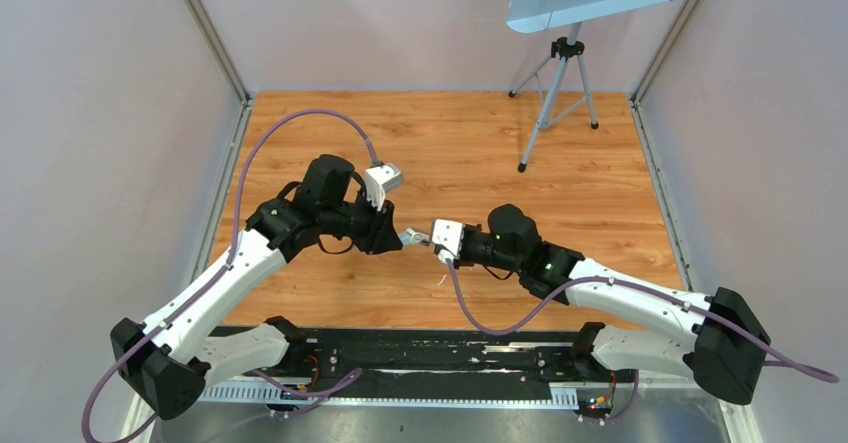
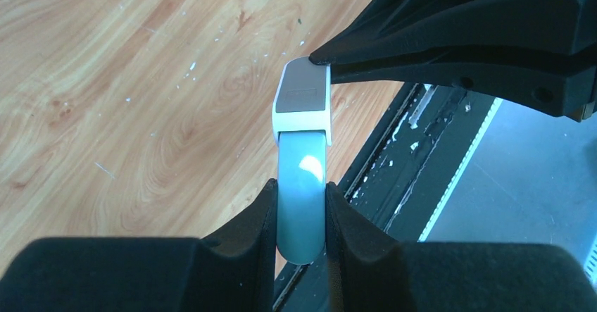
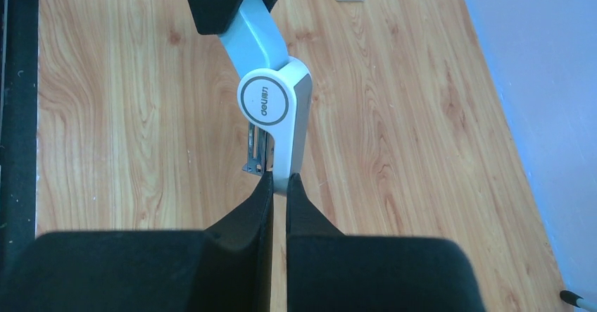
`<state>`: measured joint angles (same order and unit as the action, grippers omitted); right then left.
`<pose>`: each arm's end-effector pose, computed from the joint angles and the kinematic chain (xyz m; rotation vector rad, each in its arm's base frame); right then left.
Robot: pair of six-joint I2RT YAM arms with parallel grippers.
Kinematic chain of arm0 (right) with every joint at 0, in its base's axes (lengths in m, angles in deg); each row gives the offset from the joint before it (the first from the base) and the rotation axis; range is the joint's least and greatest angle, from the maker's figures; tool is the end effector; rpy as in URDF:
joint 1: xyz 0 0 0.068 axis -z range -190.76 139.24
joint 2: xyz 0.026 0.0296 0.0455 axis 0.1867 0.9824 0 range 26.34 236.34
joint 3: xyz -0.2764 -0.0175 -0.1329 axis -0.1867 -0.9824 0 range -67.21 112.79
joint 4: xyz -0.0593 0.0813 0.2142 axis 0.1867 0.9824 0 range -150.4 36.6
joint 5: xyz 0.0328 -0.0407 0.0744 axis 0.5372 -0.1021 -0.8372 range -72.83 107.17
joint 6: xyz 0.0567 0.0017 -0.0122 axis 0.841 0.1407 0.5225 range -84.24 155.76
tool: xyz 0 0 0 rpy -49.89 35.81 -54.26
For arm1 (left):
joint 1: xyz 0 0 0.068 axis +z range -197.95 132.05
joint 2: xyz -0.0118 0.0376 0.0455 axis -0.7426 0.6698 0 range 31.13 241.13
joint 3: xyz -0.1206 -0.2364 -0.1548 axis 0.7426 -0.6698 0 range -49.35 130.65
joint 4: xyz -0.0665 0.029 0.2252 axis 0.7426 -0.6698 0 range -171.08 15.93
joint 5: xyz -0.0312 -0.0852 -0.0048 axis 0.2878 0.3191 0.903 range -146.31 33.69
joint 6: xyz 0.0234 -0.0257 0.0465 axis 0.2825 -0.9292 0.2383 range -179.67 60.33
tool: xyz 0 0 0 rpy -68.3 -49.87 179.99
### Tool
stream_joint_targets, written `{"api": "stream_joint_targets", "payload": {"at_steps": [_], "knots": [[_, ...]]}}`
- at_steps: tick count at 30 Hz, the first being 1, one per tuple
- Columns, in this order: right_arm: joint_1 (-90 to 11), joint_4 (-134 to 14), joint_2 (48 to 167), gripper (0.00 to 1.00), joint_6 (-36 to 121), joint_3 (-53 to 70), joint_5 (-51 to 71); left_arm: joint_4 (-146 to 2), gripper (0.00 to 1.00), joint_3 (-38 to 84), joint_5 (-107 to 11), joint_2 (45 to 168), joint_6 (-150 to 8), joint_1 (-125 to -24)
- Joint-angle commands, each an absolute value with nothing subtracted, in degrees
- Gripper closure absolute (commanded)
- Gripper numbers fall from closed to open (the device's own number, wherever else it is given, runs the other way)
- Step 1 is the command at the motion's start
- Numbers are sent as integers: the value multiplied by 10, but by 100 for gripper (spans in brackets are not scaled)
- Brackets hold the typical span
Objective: Load the staples into the stapler
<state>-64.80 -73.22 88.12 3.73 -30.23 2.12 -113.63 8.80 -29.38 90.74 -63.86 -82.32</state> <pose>0.1165 0.1791 0.3165 -1.3622 1.1783 0.5093 0.1314 -0.1126 0.3533 0.8546 2.1899 -0.8798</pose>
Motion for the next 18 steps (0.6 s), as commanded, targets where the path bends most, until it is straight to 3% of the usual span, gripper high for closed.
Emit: {"api": "stream_joint_targets", "payload": {"at_steps": [1, 13, 18], "knots": [[-639, -636, 894, 100, 15, -308, 94, -1192, 100, 90, -321, 898, -614, -815], [-641, -680, 910, 100, 60, -316, 63, -1165, 100, 73, -356, 877, -642, -815], [-641, -690, 943, 100, 207, -304, 91, -1160, 85, 77, -410, 880, -660, -815]]}}
